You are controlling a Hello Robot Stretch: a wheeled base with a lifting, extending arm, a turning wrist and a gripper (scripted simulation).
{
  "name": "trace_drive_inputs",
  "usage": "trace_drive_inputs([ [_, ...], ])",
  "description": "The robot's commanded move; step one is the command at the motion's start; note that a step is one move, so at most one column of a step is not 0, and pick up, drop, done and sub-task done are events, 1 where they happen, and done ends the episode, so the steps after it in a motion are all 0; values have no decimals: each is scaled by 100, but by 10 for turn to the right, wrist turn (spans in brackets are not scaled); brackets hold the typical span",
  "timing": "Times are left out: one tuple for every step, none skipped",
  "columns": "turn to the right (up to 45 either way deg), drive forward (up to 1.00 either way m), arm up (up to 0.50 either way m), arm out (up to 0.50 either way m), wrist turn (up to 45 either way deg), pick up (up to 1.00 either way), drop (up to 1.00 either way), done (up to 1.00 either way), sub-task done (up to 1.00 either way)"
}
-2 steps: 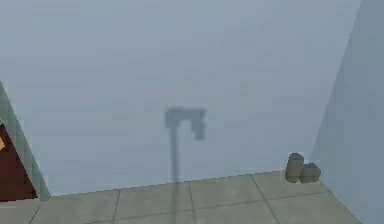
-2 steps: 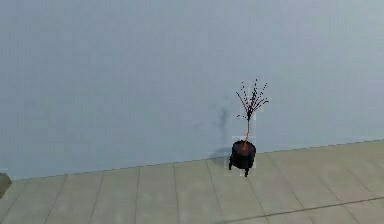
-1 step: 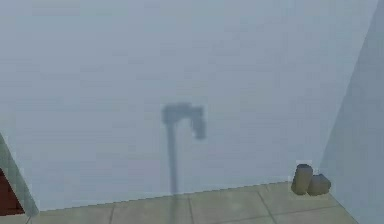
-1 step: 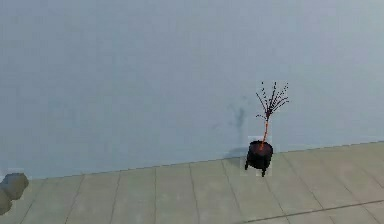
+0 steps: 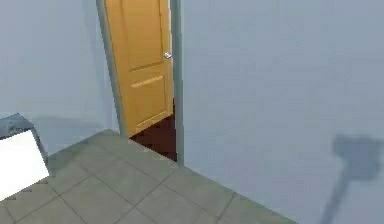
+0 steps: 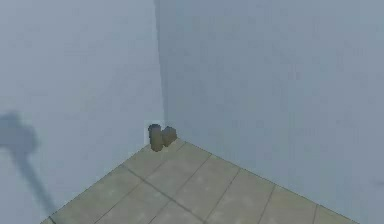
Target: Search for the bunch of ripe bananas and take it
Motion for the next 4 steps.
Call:
trace_drive_inputs([
  [-210, 0, 0, 0, 0, 0, 0, 0, 0],
  [0, 100, 0, 0, 0, 0, 0, 0, 0],
  [-30, 0, 0, 0, 0, 0, 0, 0, 0],
  [0, 40, 0, 0, 0, 0, 0, 0, 0],
])
